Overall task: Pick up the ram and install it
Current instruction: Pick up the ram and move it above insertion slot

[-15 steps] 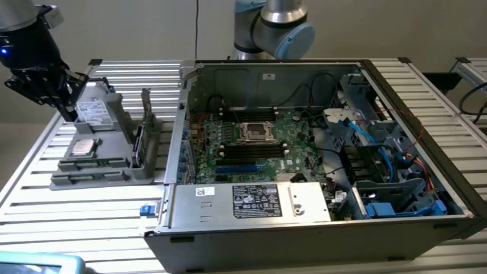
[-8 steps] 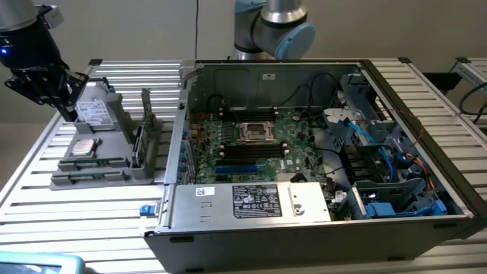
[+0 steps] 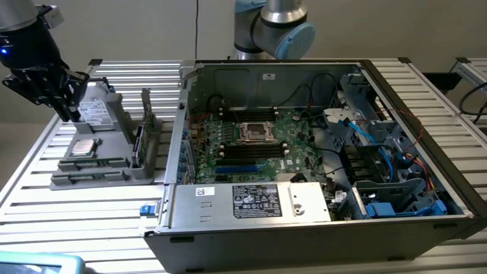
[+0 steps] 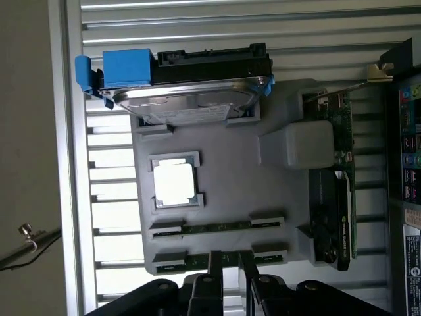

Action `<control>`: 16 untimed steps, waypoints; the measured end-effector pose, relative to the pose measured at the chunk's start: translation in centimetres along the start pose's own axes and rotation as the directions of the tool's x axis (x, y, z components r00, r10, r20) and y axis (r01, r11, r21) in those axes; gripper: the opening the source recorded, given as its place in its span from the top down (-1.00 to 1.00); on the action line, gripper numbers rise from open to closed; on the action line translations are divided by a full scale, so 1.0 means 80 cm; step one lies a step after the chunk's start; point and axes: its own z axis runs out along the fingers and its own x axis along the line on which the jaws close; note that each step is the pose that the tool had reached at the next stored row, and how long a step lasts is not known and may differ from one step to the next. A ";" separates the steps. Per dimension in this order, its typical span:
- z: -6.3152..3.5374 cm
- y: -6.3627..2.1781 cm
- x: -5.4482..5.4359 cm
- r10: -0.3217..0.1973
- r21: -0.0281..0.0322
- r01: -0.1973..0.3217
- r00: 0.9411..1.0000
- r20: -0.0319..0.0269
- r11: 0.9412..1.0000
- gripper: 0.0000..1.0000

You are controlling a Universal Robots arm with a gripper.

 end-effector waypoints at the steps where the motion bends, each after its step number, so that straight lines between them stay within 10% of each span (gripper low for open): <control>1: 0.000 0.000 0.000 0.000 0.000 0.000 1.000 0.000 1.000 0.51; 7: 0.000 0.000 0.002 -0.004 0.000 0.004 1.000 0.000 1.000 0.47; 16: 0.002 0.000 0.003 -0.162 -0.002 0.162 0.987 0.003 0.987 0.34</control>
